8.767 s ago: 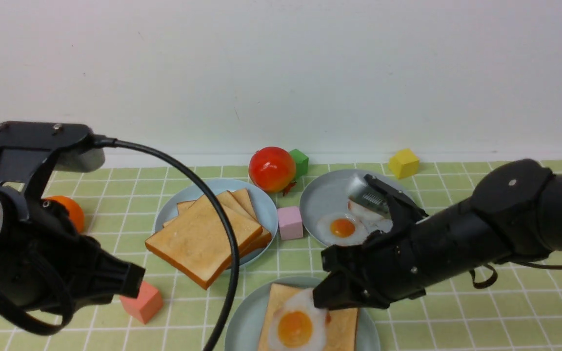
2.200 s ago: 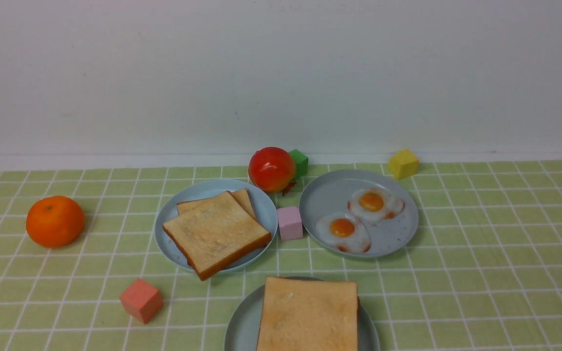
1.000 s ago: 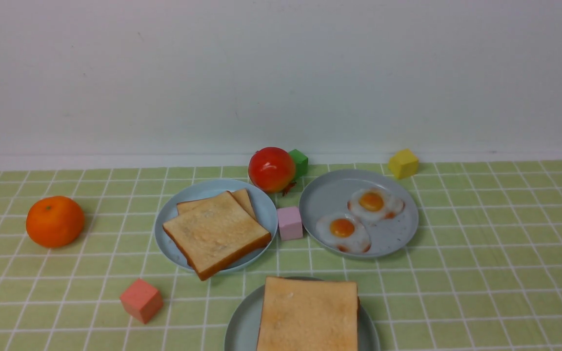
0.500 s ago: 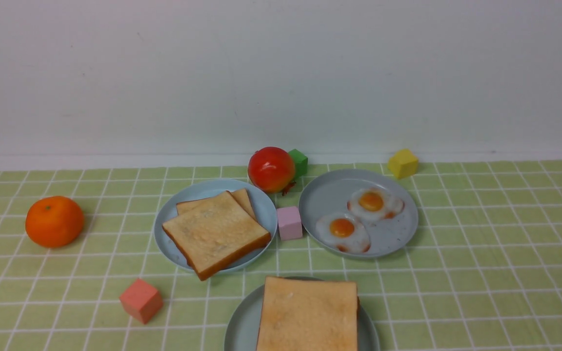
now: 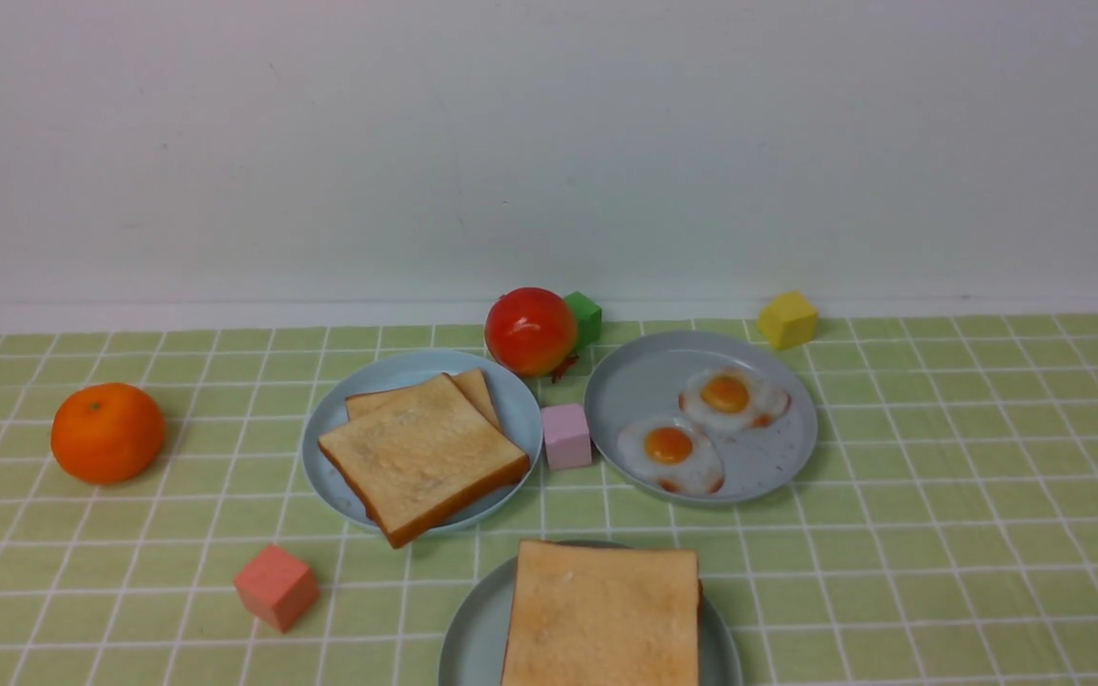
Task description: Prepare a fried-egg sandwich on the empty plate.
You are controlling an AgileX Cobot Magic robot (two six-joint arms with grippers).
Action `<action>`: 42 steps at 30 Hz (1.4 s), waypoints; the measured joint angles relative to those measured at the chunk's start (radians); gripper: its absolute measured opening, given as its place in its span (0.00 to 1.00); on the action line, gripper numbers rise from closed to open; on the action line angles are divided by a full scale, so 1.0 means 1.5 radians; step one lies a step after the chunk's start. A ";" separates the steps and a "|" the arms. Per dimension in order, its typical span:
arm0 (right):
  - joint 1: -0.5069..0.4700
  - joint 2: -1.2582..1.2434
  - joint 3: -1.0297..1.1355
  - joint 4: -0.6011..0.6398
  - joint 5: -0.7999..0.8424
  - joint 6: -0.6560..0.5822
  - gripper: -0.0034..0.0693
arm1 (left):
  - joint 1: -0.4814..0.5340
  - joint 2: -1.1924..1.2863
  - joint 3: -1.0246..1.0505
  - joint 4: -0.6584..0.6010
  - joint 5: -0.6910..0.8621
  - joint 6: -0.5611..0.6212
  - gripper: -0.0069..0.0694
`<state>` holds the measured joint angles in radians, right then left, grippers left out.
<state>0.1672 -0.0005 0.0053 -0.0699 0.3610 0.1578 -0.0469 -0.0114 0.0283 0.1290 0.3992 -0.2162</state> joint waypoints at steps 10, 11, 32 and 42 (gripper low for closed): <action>-0.012 -0.007 0.008 -0.033 0.018 0.000 0.17 | 0.000 0.000 0.000 0.000 -0.002 0.000 0.12; -0.012 -0.007 0.008 -0.033 0.018 0.000 0.17 | 0.000 0.000 0.000 0.000 -0.002 0.000 0.12; -0.012 -0.007 0.008 -0.033 0.018 0.000 0.18 | 0.000 0.000 0.000 0.000 -0.002 0.000 0.16; -0.012 -0.007 0.008 -0.033 0.018 0.000 0.20 | 0.000 0.000 0.000 0.000 -0.002 0.000 0.17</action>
<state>0.1491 -0.0112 0.0171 -0.1189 0.3874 0.1578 -0.0469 -0.0119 0.0283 0.1297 0.3963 -0.2162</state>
